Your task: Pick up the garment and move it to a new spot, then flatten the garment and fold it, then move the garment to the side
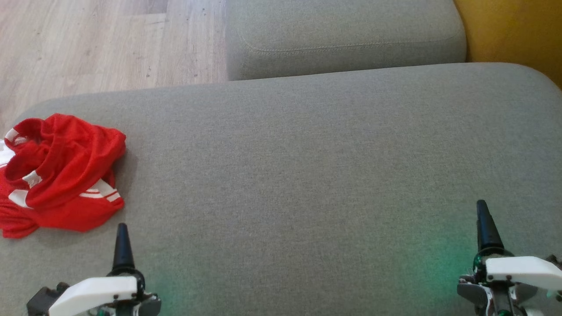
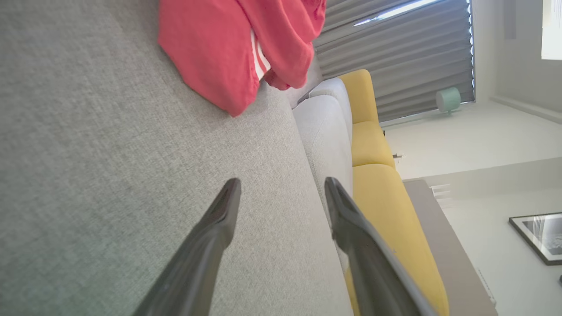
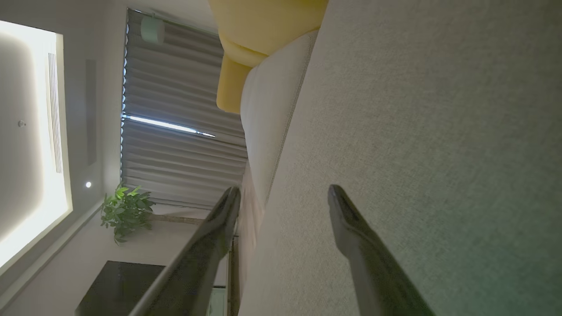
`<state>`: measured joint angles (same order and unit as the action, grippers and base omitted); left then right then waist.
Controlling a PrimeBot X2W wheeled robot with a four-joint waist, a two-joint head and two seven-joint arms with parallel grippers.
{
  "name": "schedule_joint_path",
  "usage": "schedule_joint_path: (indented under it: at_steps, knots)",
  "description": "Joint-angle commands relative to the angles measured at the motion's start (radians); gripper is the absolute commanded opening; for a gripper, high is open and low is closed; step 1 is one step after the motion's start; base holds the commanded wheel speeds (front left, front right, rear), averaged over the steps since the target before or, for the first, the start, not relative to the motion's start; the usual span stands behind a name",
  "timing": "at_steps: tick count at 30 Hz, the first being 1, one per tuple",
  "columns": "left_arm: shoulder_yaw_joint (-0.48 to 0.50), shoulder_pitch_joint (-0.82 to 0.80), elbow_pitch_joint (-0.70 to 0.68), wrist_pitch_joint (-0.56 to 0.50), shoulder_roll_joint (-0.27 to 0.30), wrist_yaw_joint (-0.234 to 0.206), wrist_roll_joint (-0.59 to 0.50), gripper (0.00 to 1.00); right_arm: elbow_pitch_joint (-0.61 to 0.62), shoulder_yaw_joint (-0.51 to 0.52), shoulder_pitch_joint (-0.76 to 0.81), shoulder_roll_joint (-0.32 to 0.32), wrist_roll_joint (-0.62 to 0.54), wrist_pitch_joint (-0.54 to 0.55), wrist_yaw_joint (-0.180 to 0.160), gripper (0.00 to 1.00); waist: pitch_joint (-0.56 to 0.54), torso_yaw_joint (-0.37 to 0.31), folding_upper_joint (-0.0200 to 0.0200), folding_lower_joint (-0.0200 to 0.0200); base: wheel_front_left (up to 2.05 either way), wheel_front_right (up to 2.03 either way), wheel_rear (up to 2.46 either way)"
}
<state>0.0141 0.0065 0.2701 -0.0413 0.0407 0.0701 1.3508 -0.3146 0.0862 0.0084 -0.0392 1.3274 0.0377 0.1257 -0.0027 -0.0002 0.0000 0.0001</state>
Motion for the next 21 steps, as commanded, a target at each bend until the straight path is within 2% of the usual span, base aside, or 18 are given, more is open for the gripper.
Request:
schedule_joint_path:
  at_steps: [1, 21]
  knots:
    - [-0.005, -0.027, -0.042, 0.014, 0.005, -0.005, -0.039, 1.00, 0.043, -0.010, -0.039, -0.005, -0.042, -0.012, 0.002, 1.00, -0.001, 0.000, 0.0000, -0.0001, 0.00, 0.00, 0.00]
    - [-0.076, -0.014, -0.082, 0.076, 0.006, -0.072, -0.310, 1.00, 0.088, -0.065, -0.027, -0.006, -0.319, -0.074, 0.003, 1.00, -0.008, -0.002, 0.0000, -0.0001, 0.00, 0.00, 0.00]
